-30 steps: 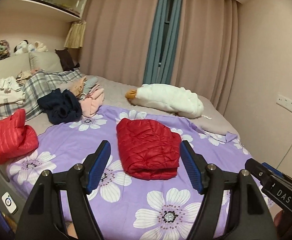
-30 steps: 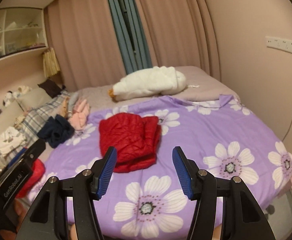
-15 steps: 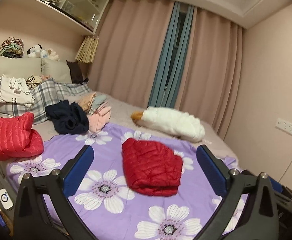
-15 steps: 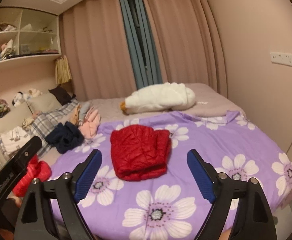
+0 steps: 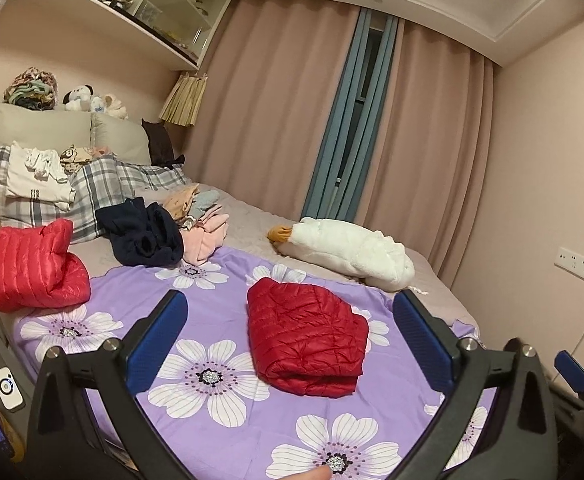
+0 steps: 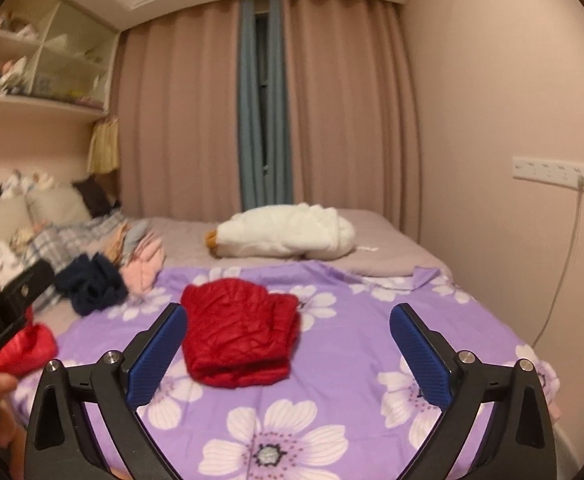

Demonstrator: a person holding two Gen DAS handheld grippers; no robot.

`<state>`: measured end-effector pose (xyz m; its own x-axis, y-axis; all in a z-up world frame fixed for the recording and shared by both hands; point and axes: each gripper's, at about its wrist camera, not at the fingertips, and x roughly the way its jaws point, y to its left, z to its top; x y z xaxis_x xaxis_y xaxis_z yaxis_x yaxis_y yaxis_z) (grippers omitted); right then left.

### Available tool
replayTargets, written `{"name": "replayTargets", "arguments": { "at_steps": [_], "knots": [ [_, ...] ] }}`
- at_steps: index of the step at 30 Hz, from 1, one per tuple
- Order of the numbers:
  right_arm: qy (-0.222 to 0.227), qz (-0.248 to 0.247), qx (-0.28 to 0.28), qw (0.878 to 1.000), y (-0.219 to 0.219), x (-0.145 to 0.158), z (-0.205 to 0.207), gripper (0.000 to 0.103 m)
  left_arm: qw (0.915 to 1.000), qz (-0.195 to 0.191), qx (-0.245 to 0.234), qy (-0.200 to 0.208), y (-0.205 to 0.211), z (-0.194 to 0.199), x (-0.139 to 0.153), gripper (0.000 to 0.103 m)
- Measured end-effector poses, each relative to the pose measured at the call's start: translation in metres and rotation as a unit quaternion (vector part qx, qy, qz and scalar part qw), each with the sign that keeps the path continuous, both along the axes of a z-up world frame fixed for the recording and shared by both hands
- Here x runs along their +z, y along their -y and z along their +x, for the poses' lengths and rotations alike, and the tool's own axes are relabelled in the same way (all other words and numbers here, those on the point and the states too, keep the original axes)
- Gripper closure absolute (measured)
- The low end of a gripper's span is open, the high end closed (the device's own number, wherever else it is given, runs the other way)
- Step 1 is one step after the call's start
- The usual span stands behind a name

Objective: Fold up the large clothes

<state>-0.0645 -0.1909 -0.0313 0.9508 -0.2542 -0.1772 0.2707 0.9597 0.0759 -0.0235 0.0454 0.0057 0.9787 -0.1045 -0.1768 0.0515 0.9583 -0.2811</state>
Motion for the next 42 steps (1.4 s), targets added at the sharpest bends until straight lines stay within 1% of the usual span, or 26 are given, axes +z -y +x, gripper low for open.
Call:
{"name": "replayTargets", "arguments": {
  "at_steps": [2,5,8,12,17,24,28,34,42],
  "knots": [
    [0.008,0.029,-0.002,1.000,0.008,0.000,-0.003,0.001,1.0000,-0.004,0.002,-0.005,-0.002,0.002,-0.002,0.000],
    [0.007,0.073,0.001,0.997,0.021,0.000,-0.004,0.001,0.9999,-0.008,0.003,-0.013,-0.004,0.005,-0.003,0.000],
    [0.007,0.091,-0.001,0.996,0.026,-0.002,-0.005,0.001,0.9998,-0.013,0.006,-0.012,-0.005,0.006,-0.003,0.000],
    [0.008,0.090,-0.011,0.996,0.028,-0.003,-0.004,0.001,0.9998,-0.020,0.000,-0.004,-0.006,0.005,-0.003,0.000],
    [0.005,0.090,-0.003,0.996,0.028,-0.003,-0.004,0.001,0.9996,-0.021,-0.016,-0.003,-0.004,0.006,-0.001,0.000],
    [0.001,0.081,0.000,0.997,0.029,-0.002,-0.003,0.001,0.9997,-0.018,-0.012,-0.009,-0.004,0.008,-0.002,0.000],
    [0.006,0.076,-0.004,0.997,0.028,-0.002,-0.004,0.001,0.9997,-0.021,-0.012,-0.004,-0.006,0.005,-0.002,0.000],
    [0.006,0.074,-0.002,0.997,0.028,-0.001,-0.004,0.001,0.9999,-0.007,-0.011,-0.005,-0.003,0.005,-0.002,0.000],
    [0.004,0.074,0.000,0.997,0.031,-0.002,-0.003,0.001,0.9997,-0.014,-0.018,-0.007,-0.005,0.004,-0.002,0.000]
  ]
}}
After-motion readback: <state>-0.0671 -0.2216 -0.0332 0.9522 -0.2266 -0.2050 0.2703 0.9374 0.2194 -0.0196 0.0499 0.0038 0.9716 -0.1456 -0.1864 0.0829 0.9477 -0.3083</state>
